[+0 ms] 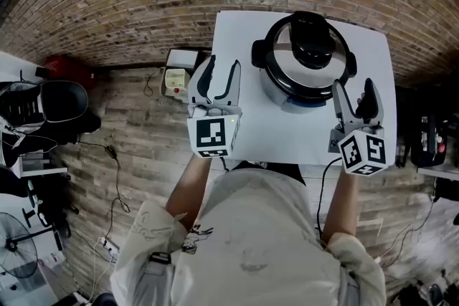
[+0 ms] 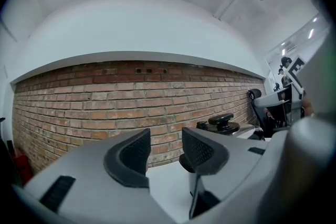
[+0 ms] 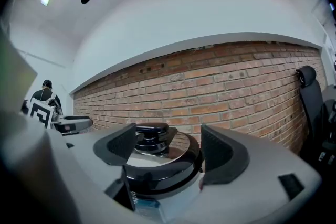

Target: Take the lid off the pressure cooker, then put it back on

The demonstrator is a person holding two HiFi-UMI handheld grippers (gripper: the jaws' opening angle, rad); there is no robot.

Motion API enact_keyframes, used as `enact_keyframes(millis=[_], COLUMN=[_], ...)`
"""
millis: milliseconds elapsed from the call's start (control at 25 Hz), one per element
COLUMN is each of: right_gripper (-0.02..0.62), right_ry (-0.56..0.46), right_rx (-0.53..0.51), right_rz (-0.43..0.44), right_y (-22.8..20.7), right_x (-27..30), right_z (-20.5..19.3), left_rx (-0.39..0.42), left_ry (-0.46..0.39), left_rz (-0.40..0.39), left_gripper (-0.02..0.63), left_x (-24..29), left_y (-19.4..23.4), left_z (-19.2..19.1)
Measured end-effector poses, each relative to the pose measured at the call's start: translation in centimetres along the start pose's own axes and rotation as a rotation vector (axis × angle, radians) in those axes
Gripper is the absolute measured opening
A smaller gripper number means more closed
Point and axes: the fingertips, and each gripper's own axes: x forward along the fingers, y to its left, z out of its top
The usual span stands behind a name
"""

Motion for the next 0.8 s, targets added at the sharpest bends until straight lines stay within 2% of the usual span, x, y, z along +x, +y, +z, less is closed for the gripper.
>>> enact_keyframes(millis=[600,720,800], right_gripper=[0.387,0.337,0.26], right_ry=[0.022,0.018,0.02], right_rx=[-0.03,-0.044,-0.063], right_rz=[0.013,0.025,0.041], right_y=[-0.36,-0.23,0.1], right_x=[-0.19,-0.17,-0.21], right_z=[-0.4,-0.27,-0.26], left_rx=[-0.016,-0.018,-0.017], left_ry=[0.01,0.004,-0.004], left_rz=[0.011,0.028,0.061], left_gripper=[0.195,0.171,0.091], left_x=[0.19,0.08,-0.16], left_y=[-0.23,-0.06,0.35], left_z=[0.01,0.13,0.27])
